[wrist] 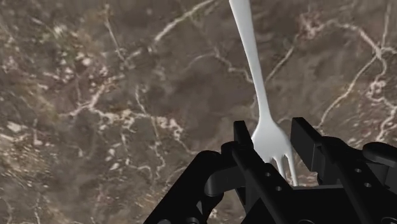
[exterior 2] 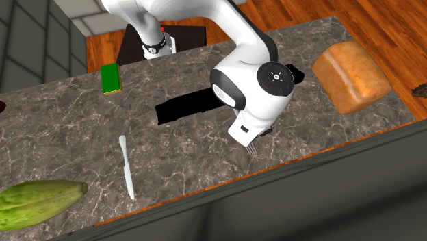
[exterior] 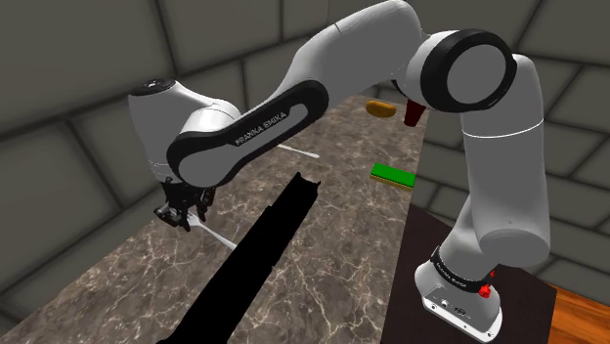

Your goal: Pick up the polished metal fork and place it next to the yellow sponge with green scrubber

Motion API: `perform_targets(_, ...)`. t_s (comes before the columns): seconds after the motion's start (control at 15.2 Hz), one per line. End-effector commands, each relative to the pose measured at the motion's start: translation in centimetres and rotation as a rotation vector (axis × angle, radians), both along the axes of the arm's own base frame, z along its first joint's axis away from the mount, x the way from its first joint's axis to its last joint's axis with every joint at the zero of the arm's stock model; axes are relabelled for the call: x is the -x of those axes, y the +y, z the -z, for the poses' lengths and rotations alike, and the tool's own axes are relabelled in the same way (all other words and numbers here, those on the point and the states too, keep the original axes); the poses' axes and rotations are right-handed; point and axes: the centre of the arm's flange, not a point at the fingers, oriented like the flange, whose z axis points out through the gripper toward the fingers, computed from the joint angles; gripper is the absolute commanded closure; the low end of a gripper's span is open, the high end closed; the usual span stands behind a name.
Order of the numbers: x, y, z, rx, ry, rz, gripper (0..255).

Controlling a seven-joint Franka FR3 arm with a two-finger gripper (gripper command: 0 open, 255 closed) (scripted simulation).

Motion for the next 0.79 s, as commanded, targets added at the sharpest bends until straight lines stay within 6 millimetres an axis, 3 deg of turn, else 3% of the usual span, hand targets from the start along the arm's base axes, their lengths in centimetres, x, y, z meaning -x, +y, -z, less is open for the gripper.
perform_targets(0.0, 0.0, 0.1, -1.0, 0.000, 0.001, 0.000, 255)
perform_targets(0.73, 0.0, 0.1, -6.8, 0.000, 0.001, 0.000, 255)
